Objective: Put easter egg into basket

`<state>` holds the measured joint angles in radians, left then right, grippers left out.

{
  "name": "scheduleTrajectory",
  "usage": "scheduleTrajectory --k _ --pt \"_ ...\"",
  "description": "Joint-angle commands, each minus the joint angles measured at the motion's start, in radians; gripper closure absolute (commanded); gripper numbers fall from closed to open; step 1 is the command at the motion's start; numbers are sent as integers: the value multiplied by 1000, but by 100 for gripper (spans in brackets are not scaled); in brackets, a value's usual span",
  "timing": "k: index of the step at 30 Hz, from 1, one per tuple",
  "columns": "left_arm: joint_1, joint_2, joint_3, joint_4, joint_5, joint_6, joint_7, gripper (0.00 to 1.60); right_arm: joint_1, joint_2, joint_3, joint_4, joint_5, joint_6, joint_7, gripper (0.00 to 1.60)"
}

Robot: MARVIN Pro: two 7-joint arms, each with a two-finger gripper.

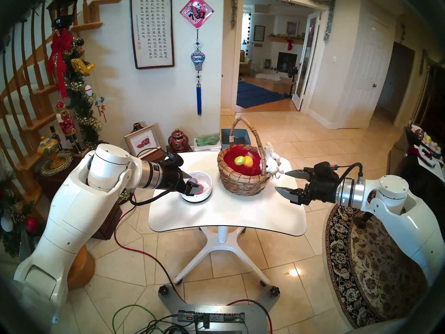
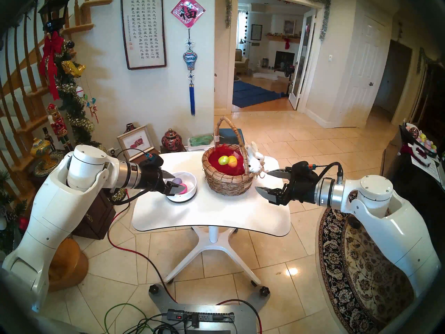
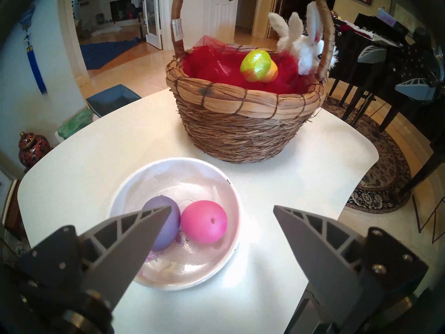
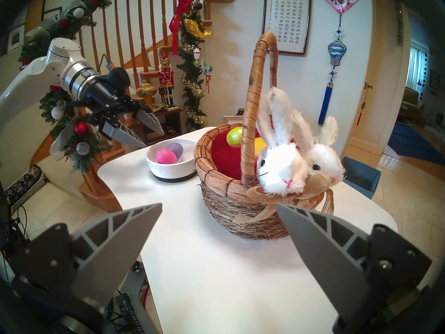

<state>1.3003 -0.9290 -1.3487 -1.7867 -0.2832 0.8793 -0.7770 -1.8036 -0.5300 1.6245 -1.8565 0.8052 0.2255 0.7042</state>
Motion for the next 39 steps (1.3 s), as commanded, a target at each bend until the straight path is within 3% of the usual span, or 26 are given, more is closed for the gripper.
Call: scheduleTrajectory --k 1,15,39 --pt "7 -24 -6 -31 10 25 41 12 1 2 9 -2 1 -2 -2 0" --pt "17 -50 10 -51 37 63 85 22 1 2 9 -2 1 -2 -2 0" --pt "18 -98 34 -58 84 81 161 24 1 2 9 -2 1 -2 -2 0"
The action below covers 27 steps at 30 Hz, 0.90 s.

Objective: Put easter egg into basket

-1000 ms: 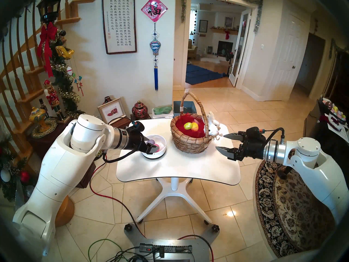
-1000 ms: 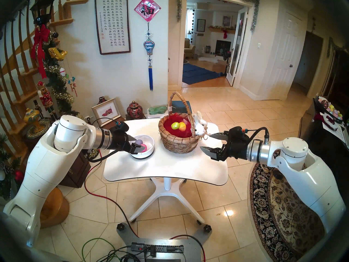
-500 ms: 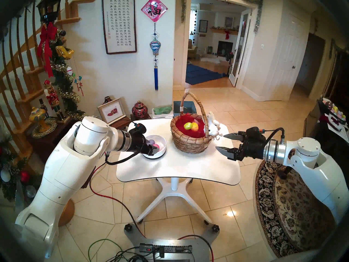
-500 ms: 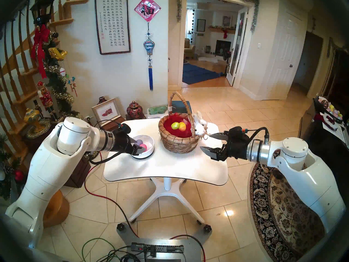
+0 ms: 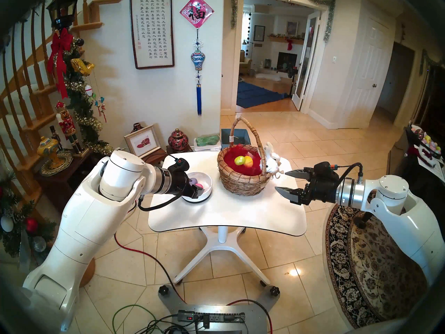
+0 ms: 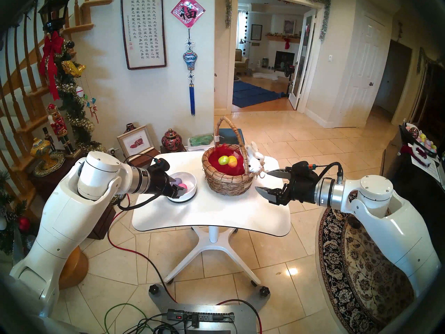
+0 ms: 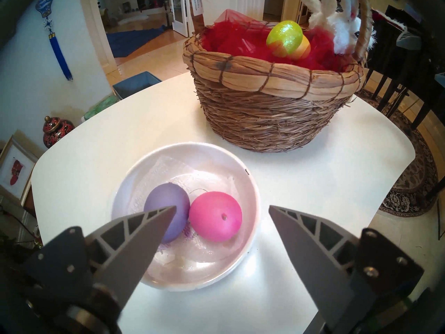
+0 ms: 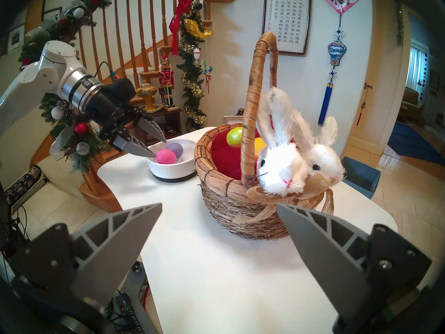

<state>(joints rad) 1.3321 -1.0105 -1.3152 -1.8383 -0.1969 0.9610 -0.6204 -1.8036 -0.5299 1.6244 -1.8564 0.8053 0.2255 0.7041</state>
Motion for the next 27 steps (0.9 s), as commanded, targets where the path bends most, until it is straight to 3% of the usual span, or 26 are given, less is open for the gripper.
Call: scheduleTrajectory --k 1,21,27 --pt "-15 -18 2 -5 -2 -1 6 24 1 2 9 -2 1 -2 -2 0" --pt "-25 -30 20 8 15 -1 34 25 1 2 9 -2 1 -2 -2 0" --pt "-26 -33 25 8 24 -1 54 36 1 2 9 -2 1 -2 -2 0"
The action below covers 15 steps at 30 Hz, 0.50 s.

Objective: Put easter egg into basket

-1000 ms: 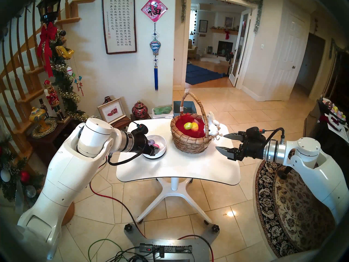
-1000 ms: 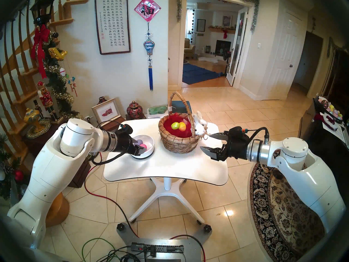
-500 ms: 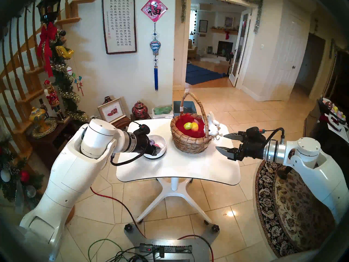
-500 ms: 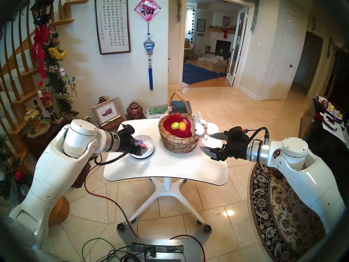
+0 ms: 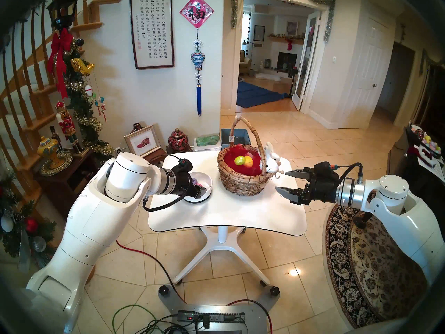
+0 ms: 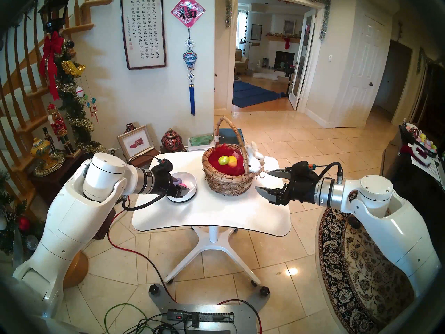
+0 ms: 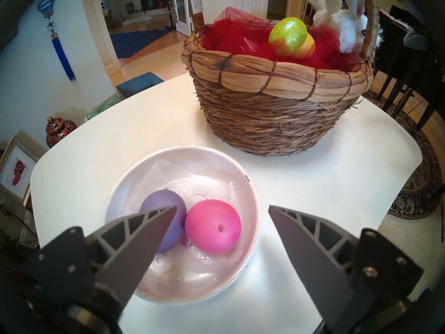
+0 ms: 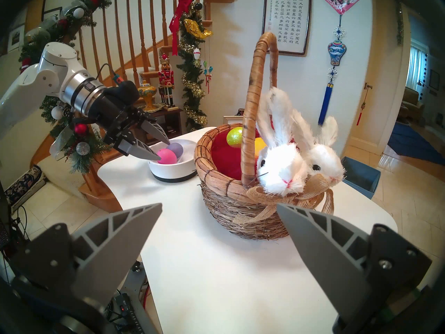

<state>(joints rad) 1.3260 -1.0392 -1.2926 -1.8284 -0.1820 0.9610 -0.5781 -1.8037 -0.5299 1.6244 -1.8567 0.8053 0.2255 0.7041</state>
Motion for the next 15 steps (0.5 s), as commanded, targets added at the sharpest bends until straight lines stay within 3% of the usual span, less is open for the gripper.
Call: scheduleTrajectory --k 1,15 --pt "-20 -5 3 -2 10 -1 15 36 1 2 9 -1 1 -2 -2 0" --pt "-12 0 9 -13 23 -1 27 36 1 2 9 -1 1 -2 -2 0"
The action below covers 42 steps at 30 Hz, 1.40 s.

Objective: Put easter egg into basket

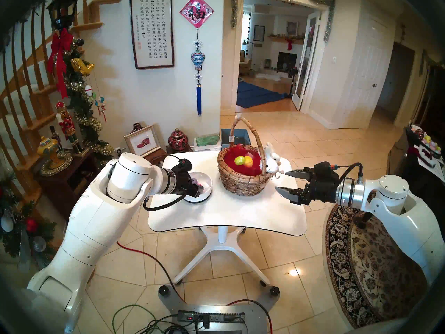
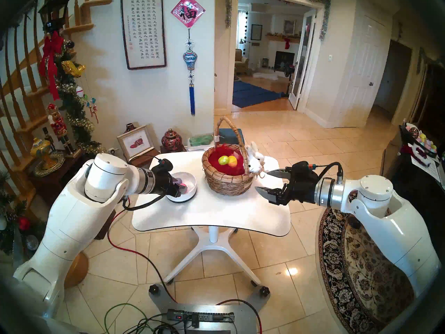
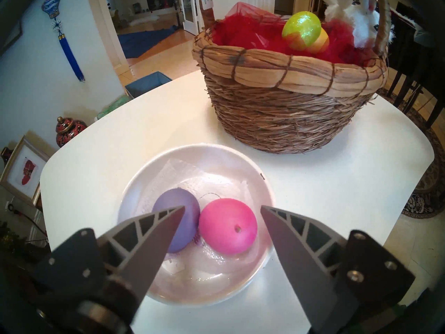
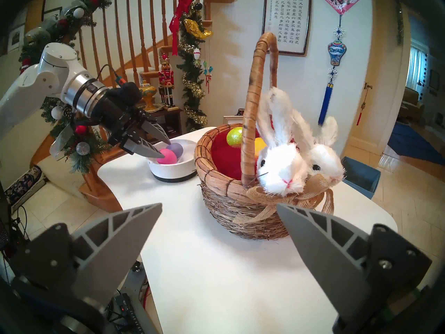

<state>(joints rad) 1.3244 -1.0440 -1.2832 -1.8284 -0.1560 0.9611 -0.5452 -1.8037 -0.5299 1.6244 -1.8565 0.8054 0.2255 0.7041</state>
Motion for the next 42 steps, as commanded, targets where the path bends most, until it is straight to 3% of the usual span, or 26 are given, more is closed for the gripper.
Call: scheduleTrajectory --k 1,15,34,39,42 --pt "-9 5 -1 -14 -3 -1 -6 36 1 2 9 -2 1 -2 -2 0" --pt "3 25 -2 -33 -17 -1 -31 34 1 2 9 -2 1 -2 -2 0" --pt "7 20 16 -19 -7 -1 0 28 1 2 10 -2 1 -2 -2 0" --pt "6 22 20 -19 -10 -1 1 36 1 2 10 -2 1 -2 -2 0" --pt "6 23 21 -19 -11 -1 2 50 1 2 9 -2 1 -2 -2 0"
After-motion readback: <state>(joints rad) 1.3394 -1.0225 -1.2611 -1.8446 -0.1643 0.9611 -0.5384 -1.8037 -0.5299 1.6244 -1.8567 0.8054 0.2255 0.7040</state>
